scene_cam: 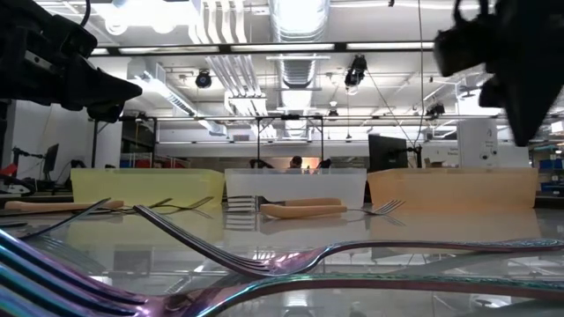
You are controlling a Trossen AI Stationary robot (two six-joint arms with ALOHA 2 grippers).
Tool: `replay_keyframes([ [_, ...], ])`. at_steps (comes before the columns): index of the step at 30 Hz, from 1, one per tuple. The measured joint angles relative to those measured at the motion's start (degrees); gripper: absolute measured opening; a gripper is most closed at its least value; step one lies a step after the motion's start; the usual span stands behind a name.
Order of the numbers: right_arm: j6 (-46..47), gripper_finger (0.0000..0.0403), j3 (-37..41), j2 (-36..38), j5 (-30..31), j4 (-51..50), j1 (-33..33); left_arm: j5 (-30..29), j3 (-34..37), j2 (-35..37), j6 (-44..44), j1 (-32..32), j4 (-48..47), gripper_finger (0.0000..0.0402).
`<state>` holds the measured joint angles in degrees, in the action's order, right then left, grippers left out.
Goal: Sort silverware by color (type)
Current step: Put the iridescent fork into the orange bin
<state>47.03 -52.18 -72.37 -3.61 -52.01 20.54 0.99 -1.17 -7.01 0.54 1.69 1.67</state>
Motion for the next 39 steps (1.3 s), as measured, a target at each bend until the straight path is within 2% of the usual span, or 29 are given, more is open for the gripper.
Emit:
replay_keyframes([
  [8, 13.05, 0.0093, 0.98, -2.79, -4.69, 0.62, 11.35, 0.0, 0.0, -0.02, 0.0, 0.0, 0.0, 0.0],
  [17, 23.41, 0.0096, -0.28, -9.44, -6.73, 2.95, 19.26, -0.01, 0.0, -0.04, 0.01, 0.0, 0.0, 0.0],
  [21, 25.06, 0.011, -1.4, -11.73, -8.61, 3.67, 21.19, 0.0, 0.0, -0.04, 0.02, 0.0, 0.0, 0.0],
  [29, 26.82, 0.0141, -4.53, -13.76, -8.65, 3.83, 23.19, 0.0, 0.01, -0.04, 0.02, 0.0, -0.01, 0.0],
  [39, 29.88, 0.0134, -4.22, -13.99, -8.88, 4.26, 23.36, 0.0, 0.0, -0.04, 0.0, 0.0, 0.0, 0.0],
])
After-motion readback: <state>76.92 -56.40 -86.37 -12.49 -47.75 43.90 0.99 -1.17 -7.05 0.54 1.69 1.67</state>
